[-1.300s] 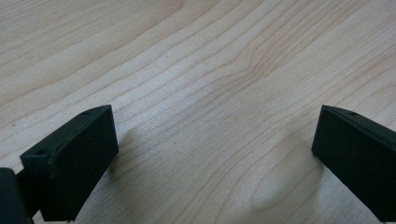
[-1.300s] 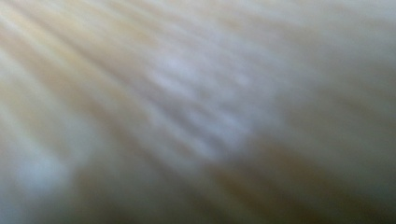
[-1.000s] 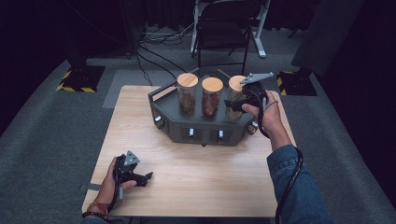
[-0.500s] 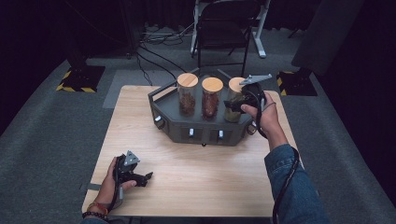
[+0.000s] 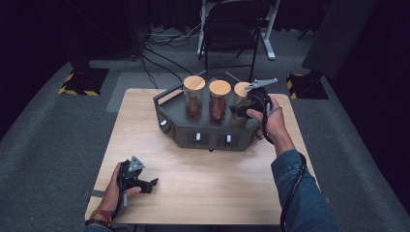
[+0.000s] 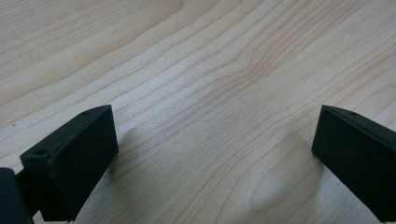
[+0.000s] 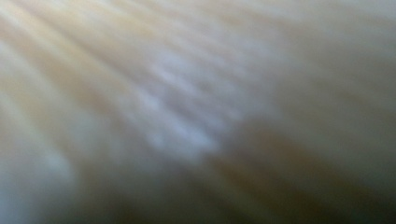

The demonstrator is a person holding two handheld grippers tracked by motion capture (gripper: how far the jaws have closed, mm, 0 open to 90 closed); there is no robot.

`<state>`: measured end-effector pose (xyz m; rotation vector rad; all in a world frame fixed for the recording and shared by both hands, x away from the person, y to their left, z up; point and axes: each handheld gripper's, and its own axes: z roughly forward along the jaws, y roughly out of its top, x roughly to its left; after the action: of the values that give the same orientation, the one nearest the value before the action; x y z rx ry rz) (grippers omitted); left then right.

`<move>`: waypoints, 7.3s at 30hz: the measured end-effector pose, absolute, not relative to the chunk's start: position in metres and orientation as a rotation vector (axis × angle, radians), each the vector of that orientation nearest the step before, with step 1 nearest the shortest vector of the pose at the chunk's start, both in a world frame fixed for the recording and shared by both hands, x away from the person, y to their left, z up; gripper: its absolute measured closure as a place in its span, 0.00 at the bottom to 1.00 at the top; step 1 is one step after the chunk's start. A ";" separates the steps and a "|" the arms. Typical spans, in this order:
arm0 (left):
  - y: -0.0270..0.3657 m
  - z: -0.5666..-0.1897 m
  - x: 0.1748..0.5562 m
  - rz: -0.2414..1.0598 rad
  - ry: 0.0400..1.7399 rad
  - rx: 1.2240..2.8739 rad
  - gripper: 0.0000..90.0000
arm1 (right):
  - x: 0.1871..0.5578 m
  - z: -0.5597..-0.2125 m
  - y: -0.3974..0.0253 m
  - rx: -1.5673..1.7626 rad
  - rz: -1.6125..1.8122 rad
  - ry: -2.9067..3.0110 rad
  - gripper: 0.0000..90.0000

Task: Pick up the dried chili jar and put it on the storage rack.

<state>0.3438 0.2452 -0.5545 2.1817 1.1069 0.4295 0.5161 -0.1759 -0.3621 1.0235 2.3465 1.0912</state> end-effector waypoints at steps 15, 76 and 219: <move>0.245 -0.554 0.344 0.430 1.107 2.181 0.00 | 0.517 -0.366 -0.181 1.053 1.147 2.322 0.27; 0.245 -0.554 0.344 0.430 1.107 2.181 0.00 | 0.484 -0.355 -0.184 0.902 1.042 2.202 0.02; 0.245 -0.554 0.344 0.431 1.109 2.181 0.00 | 0.333 -0.560 -0.323 1.115 0.995 2.386 0.00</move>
<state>0.3436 0.2452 -0.5545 2.1806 1.1085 0.4313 0.3332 -0.3226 -0.5597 1.1153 2.3856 0.9954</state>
